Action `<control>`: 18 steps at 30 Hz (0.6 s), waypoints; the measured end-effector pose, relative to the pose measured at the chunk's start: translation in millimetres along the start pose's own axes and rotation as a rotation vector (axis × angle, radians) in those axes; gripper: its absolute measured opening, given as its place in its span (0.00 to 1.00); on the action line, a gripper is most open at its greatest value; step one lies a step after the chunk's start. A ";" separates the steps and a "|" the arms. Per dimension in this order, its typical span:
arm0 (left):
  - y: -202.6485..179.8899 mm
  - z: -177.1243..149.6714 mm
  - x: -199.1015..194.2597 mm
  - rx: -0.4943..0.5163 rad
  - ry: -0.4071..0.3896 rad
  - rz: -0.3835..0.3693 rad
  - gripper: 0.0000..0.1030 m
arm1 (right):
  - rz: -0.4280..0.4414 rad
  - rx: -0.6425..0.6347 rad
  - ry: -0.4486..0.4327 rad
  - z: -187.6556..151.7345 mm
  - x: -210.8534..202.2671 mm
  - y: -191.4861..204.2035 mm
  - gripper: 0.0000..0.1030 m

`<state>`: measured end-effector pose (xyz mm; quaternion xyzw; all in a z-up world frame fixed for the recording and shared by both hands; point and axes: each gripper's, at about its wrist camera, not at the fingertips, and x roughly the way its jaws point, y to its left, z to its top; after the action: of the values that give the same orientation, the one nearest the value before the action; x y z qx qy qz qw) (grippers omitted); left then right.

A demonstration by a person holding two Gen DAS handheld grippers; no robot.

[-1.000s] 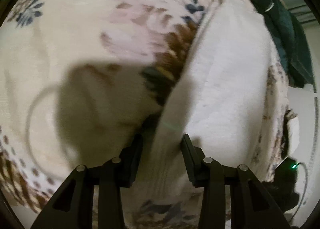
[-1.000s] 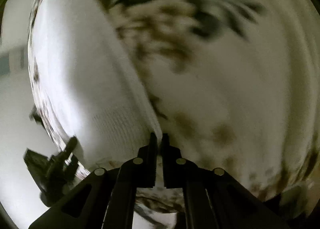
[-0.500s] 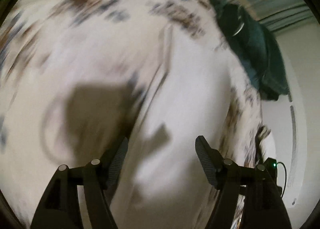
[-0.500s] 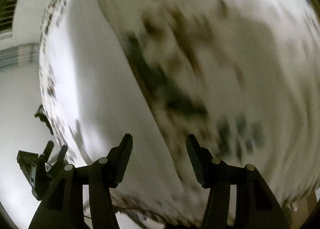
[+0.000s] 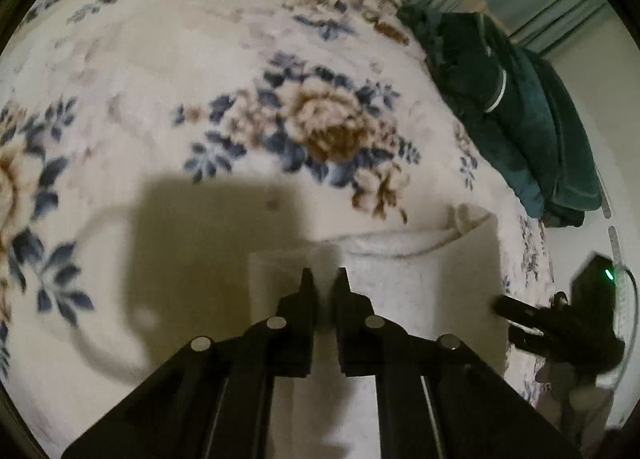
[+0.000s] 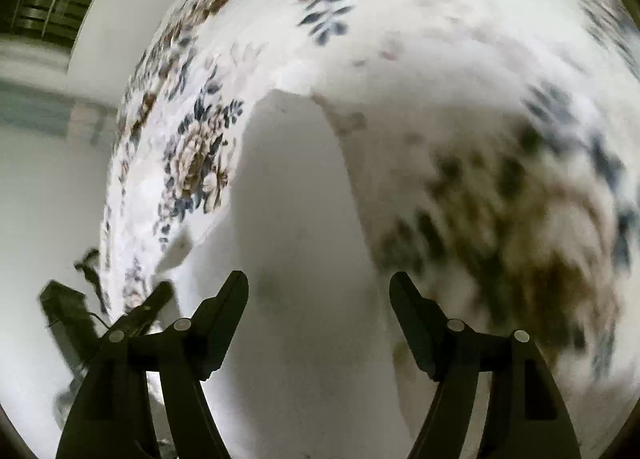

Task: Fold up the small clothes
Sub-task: 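Open both grippers and lift them off the folded sweater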

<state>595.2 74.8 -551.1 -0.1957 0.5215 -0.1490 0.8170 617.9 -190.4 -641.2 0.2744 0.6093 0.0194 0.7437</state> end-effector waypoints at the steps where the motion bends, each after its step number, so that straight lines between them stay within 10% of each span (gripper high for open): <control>1: -1.3 1.5 -2.0 0.010 -0.015 0.002 0.05 | -0.020 -0.017 -0.003 6.7 6.4 4.3 0.66; 3: 0.1 4.3 -8.7 0.019 -0.046 -0.002 0.05 | -0.023 -0.046 -0.029 5.2 7.2 9.9 0.16; 9: 18.9 23.1 17.3 -0.033 0.007 0.006 0.06 | -0.060 -0.051 -0.043 -3.9 4.0 -8.2 0.15; 12: 18.6 16.8 16.1 -0.053 0.079 -0.009 0.10 | -0.030 0.014 0.003 -9.1 -0.6 -23.4 0.38; 16: 22.8 -13.0 -35.9 -0.064 0.061 -0.083 0.50 | 0.122 0.086 0.068 -37.5 -36.9 -45.5 0.54; 18: 31.6 -38.7 -67.5 -0.092 0.064 -0.114 0.53 | 0.173 0.089 0.141 -70.8 -54.7 -58.2 0.55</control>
<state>533.4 126.4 -527.2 -0.2574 0.5416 -0.1774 0.7803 521.2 -232.4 -624.9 0.3564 0.6344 0.0756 0.6818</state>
